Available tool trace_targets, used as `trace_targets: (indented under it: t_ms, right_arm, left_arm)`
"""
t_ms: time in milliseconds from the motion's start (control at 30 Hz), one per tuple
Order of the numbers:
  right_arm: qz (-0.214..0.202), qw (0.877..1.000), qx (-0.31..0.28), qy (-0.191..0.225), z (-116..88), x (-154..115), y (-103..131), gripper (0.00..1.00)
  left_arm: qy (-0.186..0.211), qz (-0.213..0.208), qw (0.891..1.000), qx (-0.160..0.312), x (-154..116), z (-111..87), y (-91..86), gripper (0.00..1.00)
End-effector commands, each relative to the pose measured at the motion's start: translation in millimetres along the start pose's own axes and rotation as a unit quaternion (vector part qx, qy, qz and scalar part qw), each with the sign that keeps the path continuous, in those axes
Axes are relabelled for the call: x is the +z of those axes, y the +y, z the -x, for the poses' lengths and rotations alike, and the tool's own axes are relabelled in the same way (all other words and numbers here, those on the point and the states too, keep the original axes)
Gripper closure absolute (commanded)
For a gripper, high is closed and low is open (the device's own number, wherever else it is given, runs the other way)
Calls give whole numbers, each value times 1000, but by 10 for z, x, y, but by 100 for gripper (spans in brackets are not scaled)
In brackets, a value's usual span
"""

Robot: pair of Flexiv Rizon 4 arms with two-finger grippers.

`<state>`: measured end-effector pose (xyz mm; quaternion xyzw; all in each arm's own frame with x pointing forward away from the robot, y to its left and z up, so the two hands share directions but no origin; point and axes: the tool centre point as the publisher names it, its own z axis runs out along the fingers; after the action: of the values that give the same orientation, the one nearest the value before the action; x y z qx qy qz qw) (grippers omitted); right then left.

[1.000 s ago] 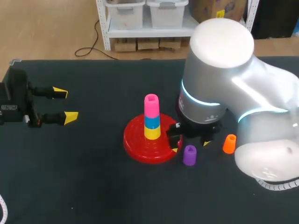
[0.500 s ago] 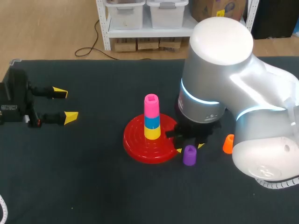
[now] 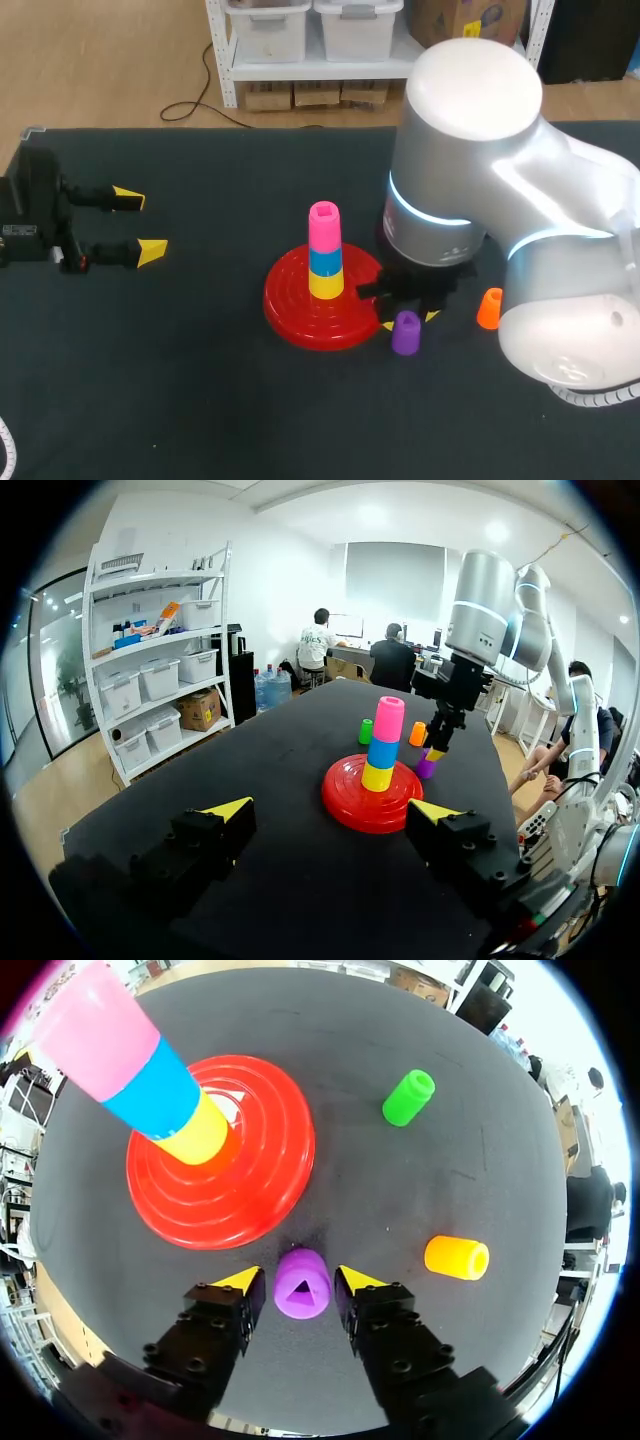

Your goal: Pick up and stack the cylinders on the red base in this order: pink,purple,orange,green

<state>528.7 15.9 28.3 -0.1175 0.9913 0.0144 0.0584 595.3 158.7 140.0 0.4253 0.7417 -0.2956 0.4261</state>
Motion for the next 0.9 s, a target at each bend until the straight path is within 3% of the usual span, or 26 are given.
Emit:
trace_targets:
  t_ms: [33, 267, 333, 367, 400, 600, 900]
  right_arm:
    - [0, 1000, 1, -1, -22, -3, -21, 55]
    - [-2, 1000, 2, 0, -37, 4, -37, 60]
    - [-7, 1000, 0, 3, -43, 12, -42, 76]
    - [-9, 1000, 2, 5, -46, 16, -45, 98]
    - [-9, 1000, 2, 5, -47, 17, -46, 100]
    - [-2, 1000, -4, -4, 9, -128, -28, 100]
    - [17, 999, 0, -45, 334, -658, 40, 100]
  left_arm:
    - [-4, 3, 1000, 2, 18, -23, -4, 0]
    - [-4, 3, 1000, 2, 18, -23, -4, 0]
    - [-4, 3, 1000, 2, 18, -23, -4, 0]
    - [-4, 3, 1000, 2, 18, -23, -4, 0]
    - [-4, 3, 1000, 2, 18, -23, -4, 0]
    - [-4, 3, 1000, 2, 18, -23, -4, 0]
    - [-4, 3, 1000, 2, 18, -23, -4, 0]
